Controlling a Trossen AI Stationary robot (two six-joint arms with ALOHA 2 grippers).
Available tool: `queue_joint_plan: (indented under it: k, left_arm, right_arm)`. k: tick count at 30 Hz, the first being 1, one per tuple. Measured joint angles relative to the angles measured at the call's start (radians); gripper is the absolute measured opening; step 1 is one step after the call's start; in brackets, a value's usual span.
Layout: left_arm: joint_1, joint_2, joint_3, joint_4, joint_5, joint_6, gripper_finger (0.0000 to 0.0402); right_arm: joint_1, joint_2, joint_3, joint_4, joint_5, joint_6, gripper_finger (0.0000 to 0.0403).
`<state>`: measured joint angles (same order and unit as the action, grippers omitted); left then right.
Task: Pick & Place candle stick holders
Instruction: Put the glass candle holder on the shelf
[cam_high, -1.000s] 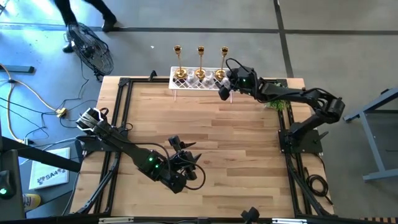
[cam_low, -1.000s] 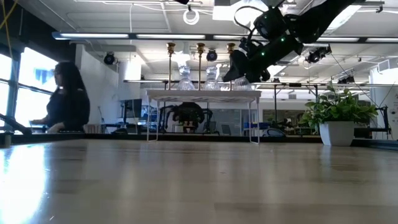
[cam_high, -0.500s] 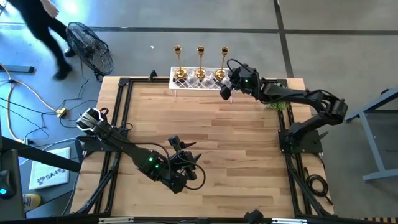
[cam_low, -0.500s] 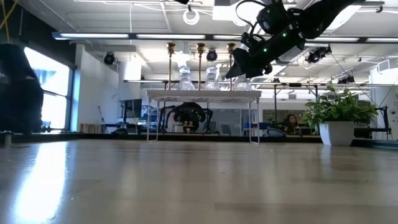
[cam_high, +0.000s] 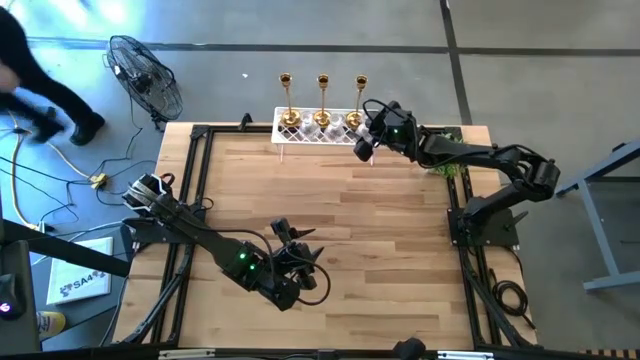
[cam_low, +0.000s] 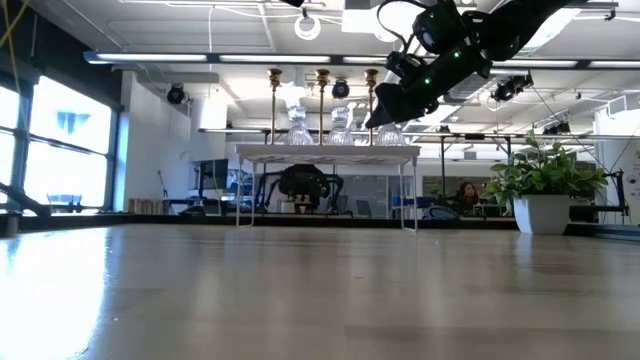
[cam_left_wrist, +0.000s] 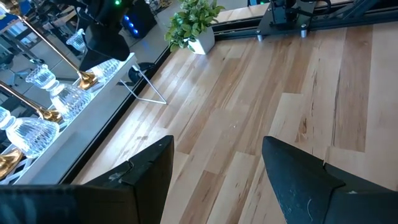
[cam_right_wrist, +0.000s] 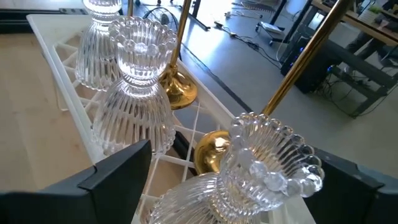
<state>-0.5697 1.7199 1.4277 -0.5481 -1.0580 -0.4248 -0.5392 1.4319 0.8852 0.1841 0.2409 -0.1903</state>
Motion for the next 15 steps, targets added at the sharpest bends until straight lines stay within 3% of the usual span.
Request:
queue_joint_plan:
  k: [15]
  left_arm:
    - [0.000,0.000,0.000,0.001,0.000,0.000,0.0239]
  right_arm:
    - [0.008,0.000,0.000,0.001,0.041,-0.094,0.0362]
